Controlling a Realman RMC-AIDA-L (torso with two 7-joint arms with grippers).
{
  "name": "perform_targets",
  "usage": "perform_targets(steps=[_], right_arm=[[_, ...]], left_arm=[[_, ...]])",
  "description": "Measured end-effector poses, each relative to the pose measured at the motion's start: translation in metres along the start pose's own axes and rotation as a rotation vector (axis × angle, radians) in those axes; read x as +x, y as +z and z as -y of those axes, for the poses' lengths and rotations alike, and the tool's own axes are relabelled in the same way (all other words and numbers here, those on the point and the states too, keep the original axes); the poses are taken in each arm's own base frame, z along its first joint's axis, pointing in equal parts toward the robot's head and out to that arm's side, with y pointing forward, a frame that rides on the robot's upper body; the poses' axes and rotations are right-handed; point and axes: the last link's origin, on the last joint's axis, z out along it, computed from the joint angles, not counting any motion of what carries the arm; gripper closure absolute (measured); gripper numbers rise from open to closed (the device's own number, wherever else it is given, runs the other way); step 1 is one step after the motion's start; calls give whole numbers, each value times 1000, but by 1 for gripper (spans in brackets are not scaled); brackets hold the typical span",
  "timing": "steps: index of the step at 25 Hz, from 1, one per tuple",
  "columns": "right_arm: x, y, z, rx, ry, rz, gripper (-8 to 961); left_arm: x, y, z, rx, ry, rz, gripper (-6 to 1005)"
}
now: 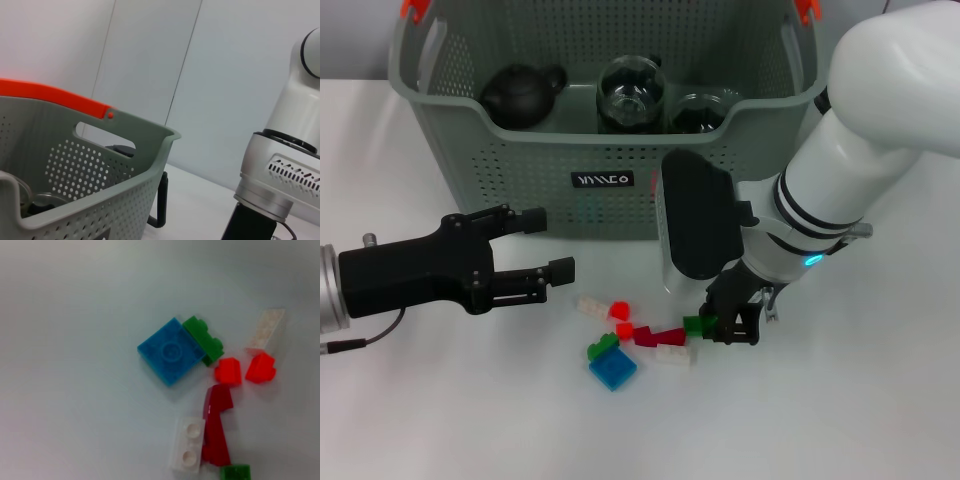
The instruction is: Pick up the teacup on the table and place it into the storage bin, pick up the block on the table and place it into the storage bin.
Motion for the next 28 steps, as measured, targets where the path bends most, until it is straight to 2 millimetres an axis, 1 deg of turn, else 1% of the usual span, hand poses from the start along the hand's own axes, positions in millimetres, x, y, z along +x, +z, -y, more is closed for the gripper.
perform_targets(steps=[3, 8, 10, 12, 14, 19, 20, 21, 22, 24, 25, 26, 27, 28], right_arm=[[-1, -1, 1, 3, 7, 0, 745], [0, -8, 4, 3, 40, 6, 743], [1, -16, 5, -10, 63, 21, 743], [1, -28, 5, -20, 83, 52, 744], [3, -45, 6, -17, 104, 90, 744], [-3, -104, 4, -3, 133, 256, 744], [-5, -119, 3, -3, 139, 311, 743], [-10, -148, 4, 17, 147, 429, 743], [-10, -148, 4, 17, 147, 429, 743], [-14, -170, 8, 56, 152, 524, 743], [-14, -179, 13, 89, 166, 564, 743], [-14, -192, 26, 165, 209, 627, 744], [-14, -192, 26, 165, 209, 627, 744], [-14, -195, 34, 206, 238, 650, 744]], left_arm=[[0, 0, 0, 0, 0, 0, 139], [1, -1, 1, 1, 2, 2, 139], [0, -2, 1, 0, 5, 8, 139], [1, -2, 1, 0, 8, 11, 139], [1, -3, 1, 0, 14, 12, 139], [1, -5, 2, 6, 26, 20, 139], [0, -6, 3, 9, 30, 21, 139], [0, -7, 3, 10, 34, 22, 139], [0, -7, 3, 11, 40, 23, 139], [0, -9, 3, 13, 47, 25, 139], [0, -9, 3, 13, 49, 26, 139], [0, -9, 3, 10, 52, 30, 139], [0, -8, 3, 8, 53, 32, 139], [0, -8, 3, 8, 53, 32, 139]])
